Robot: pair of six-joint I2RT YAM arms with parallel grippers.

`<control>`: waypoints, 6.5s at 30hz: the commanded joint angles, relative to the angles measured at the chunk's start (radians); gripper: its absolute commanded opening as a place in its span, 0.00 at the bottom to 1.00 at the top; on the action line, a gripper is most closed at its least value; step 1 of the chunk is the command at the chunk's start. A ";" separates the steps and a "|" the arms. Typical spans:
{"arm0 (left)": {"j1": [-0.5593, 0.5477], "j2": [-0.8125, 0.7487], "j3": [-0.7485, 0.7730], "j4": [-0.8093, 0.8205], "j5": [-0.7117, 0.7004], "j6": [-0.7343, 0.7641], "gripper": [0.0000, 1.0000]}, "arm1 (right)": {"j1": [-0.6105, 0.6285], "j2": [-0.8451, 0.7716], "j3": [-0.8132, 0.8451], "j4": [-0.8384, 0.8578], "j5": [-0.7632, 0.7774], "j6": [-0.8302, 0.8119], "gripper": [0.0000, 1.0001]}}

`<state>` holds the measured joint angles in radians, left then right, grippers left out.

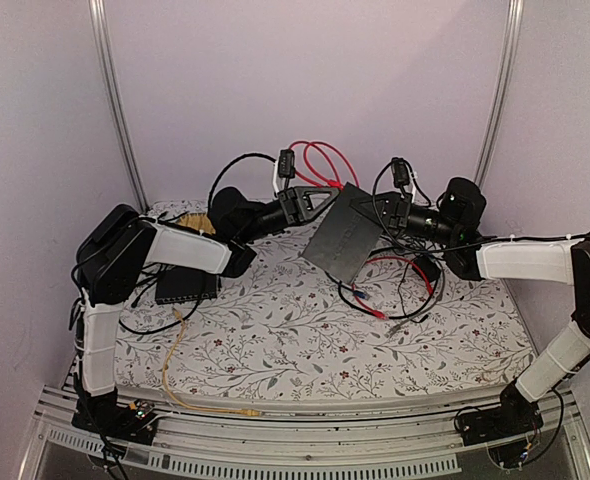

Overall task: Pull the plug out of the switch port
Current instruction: Pull the connector from the switch port, then place the connector at the corner of the board.

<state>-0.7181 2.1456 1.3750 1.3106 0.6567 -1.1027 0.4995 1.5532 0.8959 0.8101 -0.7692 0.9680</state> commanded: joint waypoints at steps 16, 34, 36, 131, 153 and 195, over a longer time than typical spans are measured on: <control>-0.032 0.017 -0.030 0.141 -0.068 -0.122 0.00 | 0.010 -0.023 0.019 0.057 0.020 -0.033 0.01; -0.036 -0.073 -0.045 -0.051 -0.048 0.073 0.00 | 0.010 -0.069 0.037 -0.049 0.015 -0.089 0.01; -0.033 -0.073 -0.042 -0.056 -0.033 0.073 0.00 | 0.010 -0.075 0.036 -0.053 0.014 -0.091 0.01; 0.061 -0.169 -0.194 0.028 -0.149 -0.024 0.00 | -0.081 -0.158 0.012 -0.015 -0.008 -0.056 0.01; 0.068 0.045 0.093 -0.065 0.176 -0.124 0.00 | -0.125 -0.262 0.016 -0.084 0.016 -0.087 0.01; -0.118 0.438 0.503 -0.359 0.163 -0.267 0.98 | -0.160 -0.462 -0.012 -0.276 0.069 -0.183 0.01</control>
<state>-0.8463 2.6953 1.9263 1.0145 0.8337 -1.4612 0.3443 1.1011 0.8383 0.4622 -0.7097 0.7845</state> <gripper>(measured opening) 0.972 0.245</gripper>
